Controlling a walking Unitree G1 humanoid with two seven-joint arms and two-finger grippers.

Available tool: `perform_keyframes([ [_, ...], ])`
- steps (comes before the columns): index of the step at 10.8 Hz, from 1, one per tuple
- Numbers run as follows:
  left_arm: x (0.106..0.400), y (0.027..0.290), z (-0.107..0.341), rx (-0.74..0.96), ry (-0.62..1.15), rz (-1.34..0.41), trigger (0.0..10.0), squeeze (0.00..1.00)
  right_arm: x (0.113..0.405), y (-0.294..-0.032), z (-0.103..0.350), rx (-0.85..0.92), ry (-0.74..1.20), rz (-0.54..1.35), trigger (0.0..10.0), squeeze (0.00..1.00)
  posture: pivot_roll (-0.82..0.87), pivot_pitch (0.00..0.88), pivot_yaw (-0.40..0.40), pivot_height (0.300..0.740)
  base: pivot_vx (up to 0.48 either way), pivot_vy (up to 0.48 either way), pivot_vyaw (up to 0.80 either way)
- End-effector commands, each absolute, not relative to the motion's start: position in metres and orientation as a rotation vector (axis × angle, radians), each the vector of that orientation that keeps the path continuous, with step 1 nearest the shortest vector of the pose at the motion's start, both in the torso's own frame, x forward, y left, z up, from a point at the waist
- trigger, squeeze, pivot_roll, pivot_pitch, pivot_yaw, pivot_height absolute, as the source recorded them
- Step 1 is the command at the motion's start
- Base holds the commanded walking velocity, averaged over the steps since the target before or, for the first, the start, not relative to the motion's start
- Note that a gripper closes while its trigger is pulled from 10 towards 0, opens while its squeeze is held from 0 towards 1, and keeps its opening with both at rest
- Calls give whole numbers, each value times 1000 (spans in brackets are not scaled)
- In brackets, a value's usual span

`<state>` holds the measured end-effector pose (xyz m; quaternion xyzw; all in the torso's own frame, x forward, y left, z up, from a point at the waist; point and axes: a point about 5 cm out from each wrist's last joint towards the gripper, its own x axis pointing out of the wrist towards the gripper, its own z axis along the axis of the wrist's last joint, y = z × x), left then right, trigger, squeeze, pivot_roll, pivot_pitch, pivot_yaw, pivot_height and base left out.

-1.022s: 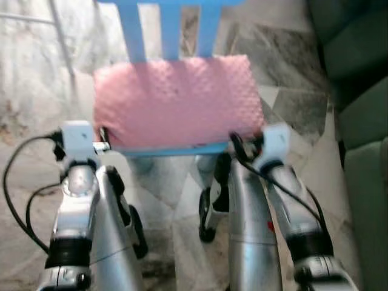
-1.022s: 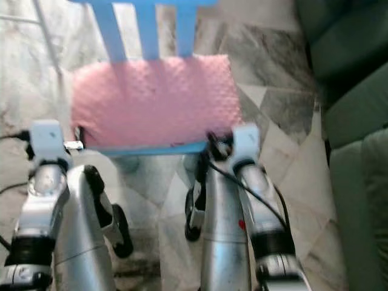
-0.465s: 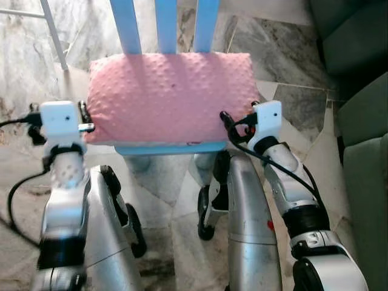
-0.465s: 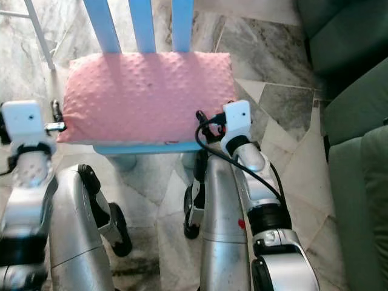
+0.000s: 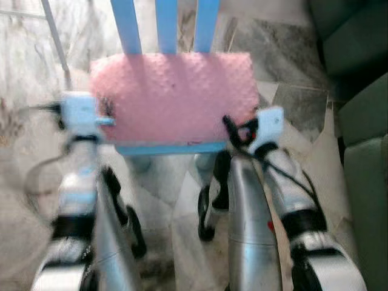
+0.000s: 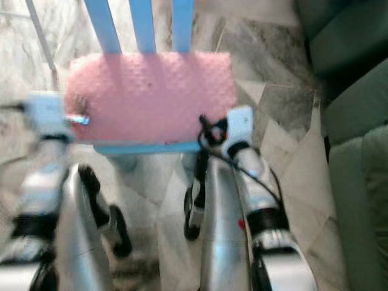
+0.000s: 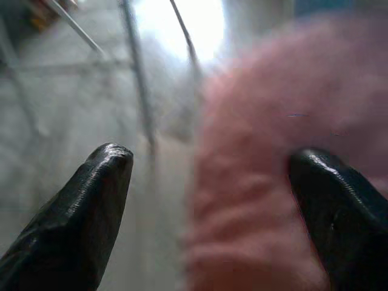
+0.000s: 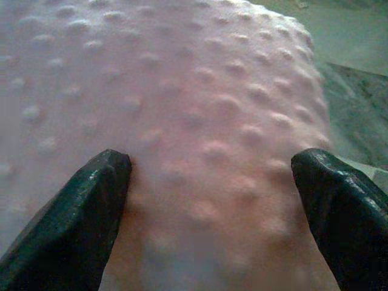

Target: Move the pillow to the sofa

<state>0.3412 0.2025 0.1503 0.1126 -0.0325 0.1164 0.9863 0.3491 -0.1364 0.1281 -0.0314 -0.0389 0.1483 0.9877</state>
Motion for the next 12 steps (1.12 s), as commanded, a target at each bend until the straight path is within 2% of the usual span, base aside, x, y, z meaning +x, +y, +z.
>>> perform_keyframes([
  [1, 343, 200, 117, 224, 84, 195, 10000, 0, 349, -139, 112, -35, -10, 274, 10000, 0, -31, 449, -76, 464, 0, 0, 0],
  [2, 345, 192, 90, 260, 223, 122, 10000, 0, 355, -131, 108, 31, 28, 254, 10000, 0, -34, 439, -70, 464, 0, 0, 0],
  [3, 345, 189, 83, 267, 256, 93, 10000, 0, 356, -124, 107, 42, 41, 270, 8078, 0, -27, 434, -67, 464, 0, 0, 0],
  [4, 344, 186, 72, 282, 308, 54, 0, 0, 356, -112, 105, 61, 53, 307, 0, 0, -27, 432, -68, 464, 0, 0, 0],
  [6, 341, 181, 57, 259, 378, 22, 0, 0, 354, -104, 100, 82, 63, 320, 0, 0, -36, 424, -68, 464, 0, 0, 0],
  [10, 347, 172, 58, 212, 368, 1, 0, 0, 351, -126, 84, 129, 124, 247, 0, 0, -20, 407, -76, 464, 0, 0, 0],
  [12, 348, 175, 59, 209, 361, 14, 0, 0, 353, -126, 84, 123, 136, 230, 0, 0, -23, 400, -81, 464, 0, 0, 0],
])
